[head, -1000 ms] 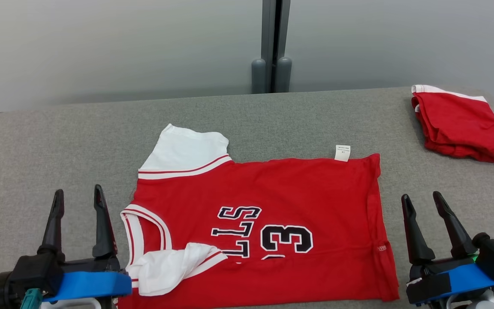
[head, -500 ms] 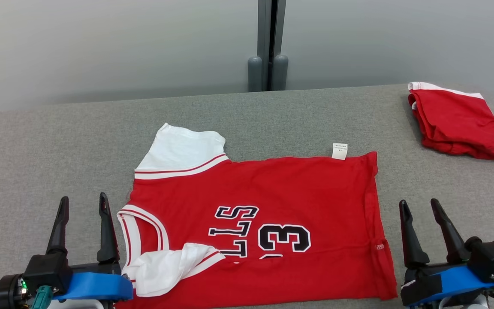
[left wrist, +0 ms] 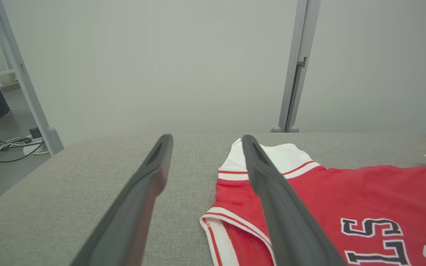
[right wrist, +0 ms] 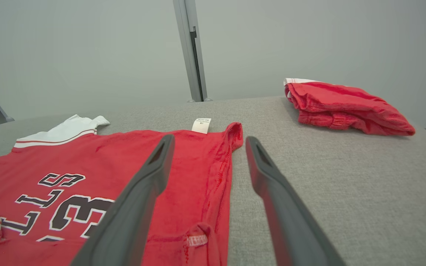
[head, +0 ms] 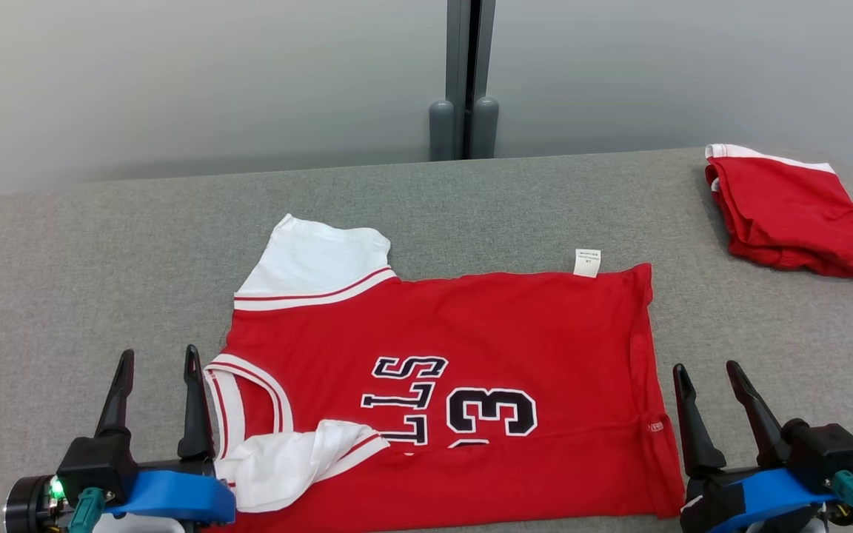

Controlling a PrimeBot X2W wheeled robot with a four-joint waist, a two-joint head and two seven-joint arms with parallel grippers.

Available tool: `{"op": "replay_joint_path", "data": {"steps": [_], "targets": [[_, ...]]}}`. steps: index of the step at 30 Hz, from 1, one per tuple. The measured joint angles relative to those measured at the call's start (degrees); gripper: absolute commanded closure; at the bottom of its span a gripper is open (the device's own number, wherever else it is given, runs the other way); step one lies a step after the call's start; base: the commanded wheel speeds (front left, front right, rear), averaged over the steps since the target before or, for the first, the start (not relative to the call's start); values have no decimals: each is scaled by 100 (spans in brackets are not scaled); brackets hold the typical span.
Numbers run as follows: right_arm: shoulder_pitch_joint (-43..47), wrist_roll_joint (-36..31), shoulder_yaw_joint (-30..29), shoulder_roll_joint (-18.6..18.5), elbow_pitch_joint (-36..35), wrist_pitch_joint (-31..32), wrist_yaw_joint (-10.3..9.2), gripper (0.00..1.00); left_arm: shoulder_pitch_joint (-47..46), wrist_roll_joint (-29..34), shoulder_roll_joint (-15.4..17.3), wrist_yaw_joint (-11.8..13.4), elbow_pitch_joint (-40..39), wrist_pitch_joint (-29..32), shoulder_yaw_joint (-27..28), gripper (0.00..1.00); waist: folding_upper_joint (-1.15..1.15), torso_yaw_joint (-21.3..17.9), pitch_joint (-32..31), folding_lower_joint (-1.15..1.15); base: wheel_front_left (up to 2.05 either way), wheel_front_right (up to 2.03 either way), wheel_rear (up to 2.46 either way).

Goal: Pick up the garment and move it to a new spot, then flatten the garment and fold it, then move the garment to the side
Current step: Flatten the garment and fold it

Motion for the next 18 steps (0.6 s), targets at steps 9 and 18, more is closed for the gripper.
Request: {"op": "replay_joint_path", "data": {"steps": [9, 18], "targets": [[-57, -12, -26, 2, 44, 0, 0, 0, -138, 60, -22, -52, 140, 1, 37, 0, 0, -5, 43, 0, 0, 0, 0], [-843, -143, 13, -266, 328, 66, 1, 0, -1220, 91, 238, -209, 422, -1, -43, 0, 0, -85, 364, 0, 0, 0, 0]]}}
